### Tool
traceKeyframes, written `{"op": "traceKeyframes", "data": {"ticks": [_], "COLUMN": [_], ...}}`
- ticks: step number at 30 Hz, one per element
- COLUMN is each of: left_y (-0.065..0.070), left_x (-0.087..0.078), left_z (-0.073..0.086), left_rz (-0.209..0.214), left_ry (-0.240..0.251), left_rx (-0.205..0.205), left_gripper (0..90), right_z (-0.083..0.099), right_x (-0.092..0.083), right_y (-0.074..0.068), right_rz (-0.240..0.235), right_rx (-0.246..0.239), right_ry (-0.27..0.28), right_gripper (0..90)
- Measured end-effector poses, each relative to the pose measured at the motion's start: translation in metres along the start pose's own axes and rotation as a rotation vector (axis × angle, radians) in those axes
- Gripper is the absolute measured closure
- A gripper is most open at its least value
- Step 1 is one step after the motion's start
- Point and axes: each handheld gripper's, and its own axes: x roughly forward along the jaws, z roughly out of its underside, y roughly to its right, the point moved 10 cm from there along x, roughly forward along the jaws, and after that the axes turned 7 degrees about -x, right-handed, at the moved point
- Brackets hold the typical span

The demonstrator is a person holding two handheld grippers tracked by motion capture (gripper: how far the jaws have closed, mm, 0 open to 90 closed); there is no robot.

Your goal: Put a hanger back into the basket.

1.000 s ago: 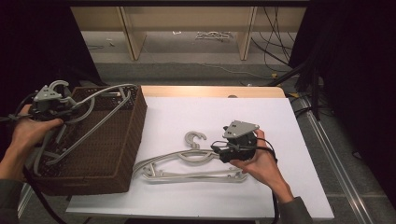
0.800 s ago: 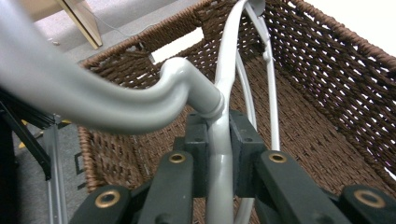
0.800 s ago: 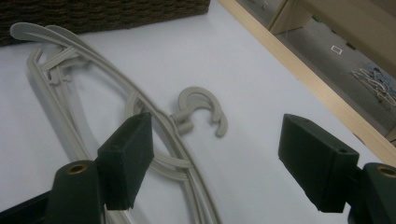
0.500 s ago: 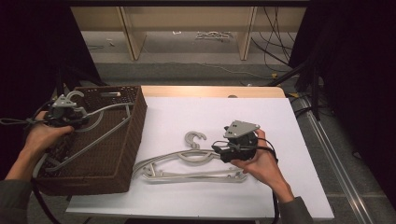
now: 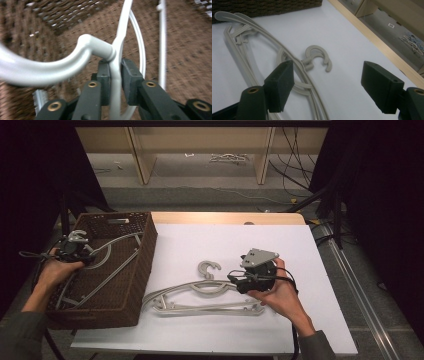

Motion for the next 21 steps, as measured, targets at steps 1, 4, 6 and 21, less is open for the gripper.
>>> {"op": "traceKeyframes", "data": {"ticks": [1,4,6,21], "left_y": [0.000,-0.007,-0.008,0.064], "left_x": [0.000,-0.003,-0.007,-0.092], "left_z": [0.000,0.007,0.007,-0.036], "left_rz": [0.000,-0.064,-0.076,0.046], "left_ry": [0.000,-0.009,-0.007,0.305], "left_rx": [0.000,-0.049,-0.068,-0.156], "left_gripper": [73.7,63.1,55.0,29.8], "right_z": [0.000,0.000,0.001,0.012], "right_x": [0.000,0.000,0.000,0.002], "right_y": [0.000,0.000,0.000,0.004], "right_rz": [0.000,0.000,0.002,0.030], "right_rx": [0.000,-0.004,0.002,0.039], "right_ry": [0.000,-0.001,-0.001,-0.004], "right_gripper": [27.6,27.6,27.6,27.5]}}
